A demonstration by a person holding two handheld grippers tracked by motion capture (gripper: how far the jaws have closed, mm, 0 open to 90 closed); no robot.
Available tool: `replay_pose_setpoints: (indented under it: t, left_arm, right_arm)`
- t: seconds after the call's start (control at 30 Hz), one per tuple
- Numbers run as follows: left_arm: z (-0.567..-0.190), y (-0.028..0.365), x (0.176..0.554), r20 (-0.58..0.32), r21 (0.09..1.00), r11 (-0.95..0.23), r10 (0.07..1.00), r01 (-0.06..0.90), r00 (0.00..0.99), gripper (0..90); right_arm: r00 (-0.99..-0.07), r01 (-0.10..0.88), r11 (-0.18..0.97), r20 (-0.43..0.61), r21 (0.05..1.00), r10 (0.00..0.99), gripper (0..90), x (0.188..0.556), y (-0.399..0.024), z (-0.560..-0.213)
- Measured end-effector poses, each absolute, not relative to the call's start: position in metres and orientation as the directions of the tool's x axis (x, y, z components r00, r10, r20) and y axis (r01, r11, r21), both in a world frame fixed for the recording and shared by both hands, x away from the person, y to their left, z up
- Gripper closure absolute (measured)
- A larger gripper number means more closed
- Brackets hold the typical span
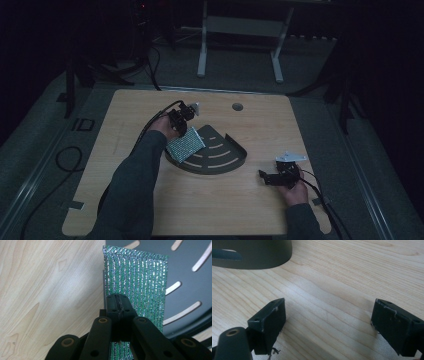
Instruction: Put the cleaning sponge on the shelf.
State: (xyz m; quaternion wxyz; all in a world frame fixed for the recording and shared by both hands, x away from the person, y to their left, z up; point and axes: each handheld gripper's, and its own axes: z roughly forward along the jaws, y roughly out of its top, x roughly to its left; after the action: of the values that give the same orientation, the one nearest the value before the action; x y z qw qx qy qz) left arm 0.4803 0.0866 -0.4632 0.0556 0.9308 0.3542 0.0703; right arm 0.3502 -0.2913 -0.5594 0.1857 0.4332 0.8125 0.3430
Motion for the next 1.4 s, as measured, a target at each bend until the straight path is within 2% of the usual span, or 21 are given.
replay_pose_setpoints:
  t: [0.97,1.2,1.4]
  left_arm:
    - [-0.475,0.085,0.482,0.107,0.11,-0.75,0.661,0.652,0.743,90.0]
    - [-0.471,0.088,0.482,0.093,0.133,-0.743,0.668,0.656,0.738,89.7]
    - [-0.465,0.094,0.482,0.054,0.166,-0.728,0.681,0.666,0.731,85.0]
  right_arm:
    - [-0.556,0.577,0.389,-0.005,0.718,0.831,12.0,0.35,-0.291,-0.559]
    - [-0.556,0.577,0.39,-0.005,0.718,0.831,12.0,0.35,-0.291,-0.559]
    - [-0.556,0.577,0.389,-0.004,0.718,0.831,12.0,0.35,-0.291,-0.559]
